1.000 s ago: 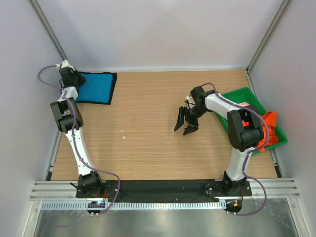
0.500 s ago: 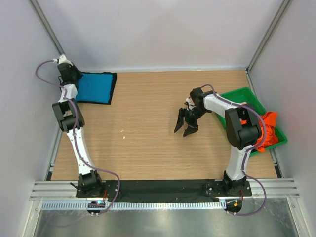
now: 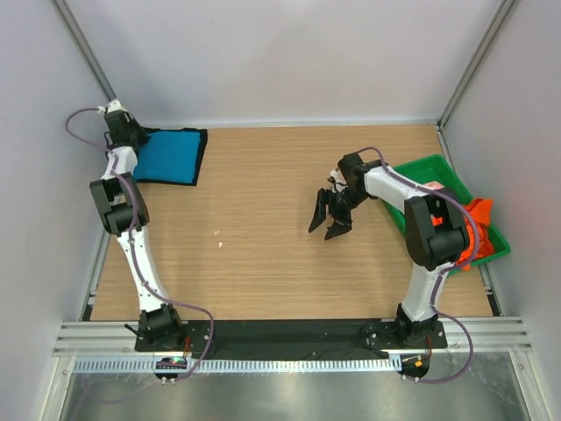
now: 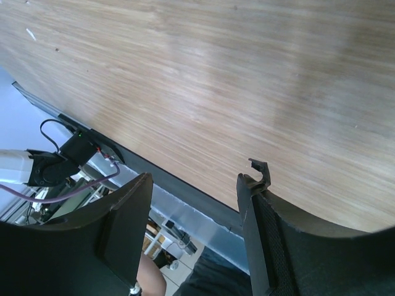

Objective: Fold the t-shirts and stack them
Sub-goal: Neatly place the folded tshirt to the corner

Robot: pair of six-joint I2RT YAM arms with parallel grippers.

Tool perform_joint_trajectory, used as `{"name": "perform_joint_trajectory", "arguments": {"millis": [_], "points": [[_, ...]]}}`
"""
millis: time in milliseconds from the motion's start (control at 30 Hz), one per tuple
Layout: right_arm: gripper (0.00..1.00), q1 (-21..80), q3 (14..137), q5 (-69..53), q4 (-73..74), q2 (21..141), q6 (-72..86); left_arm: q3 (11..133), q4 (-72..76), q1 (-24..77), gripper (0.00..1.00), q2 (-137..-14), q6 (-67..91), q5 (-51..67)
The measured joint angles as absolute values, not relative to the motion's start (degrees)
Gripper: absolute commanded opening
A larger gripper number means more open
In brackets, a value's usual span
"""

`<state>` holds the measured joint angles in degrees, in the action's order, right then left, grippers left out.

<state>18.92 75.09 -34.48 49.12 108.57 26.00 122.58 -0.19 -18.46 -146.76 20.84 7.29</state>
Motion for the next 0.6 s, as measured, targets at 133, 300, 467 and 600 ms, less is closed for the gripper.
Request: {"name": "perform_joint_trajectory", "arguments": {"millis": [133, 300, 467, 600], "points": [[0.64, 18.9, 72.6, -34.7, 47.7, 104.8, 26.6, 120.2, -4.1, -16.4, 0.12, -138.9, 21.3, 6.0], [0.64, 18.9, 69.5, -34.6, 45.4, 100.9, 27.5, 111.0, -6.2, -10.3, 0.2, -120.4, 22.5, 5.4], [0.64, 18.8, 65.5, -33.8, 42.3, 95.4, 27.9, 95.9, -6.1, -1.4, 0.31, -100.7, 24.4, 6.5], [0.64, 17.6, 58.6, -33.9, 37.7, 88.5, 29.5, 81.4, -7.7, 6.3, 0.36, -88.0, 26.3, 7.1]]}}
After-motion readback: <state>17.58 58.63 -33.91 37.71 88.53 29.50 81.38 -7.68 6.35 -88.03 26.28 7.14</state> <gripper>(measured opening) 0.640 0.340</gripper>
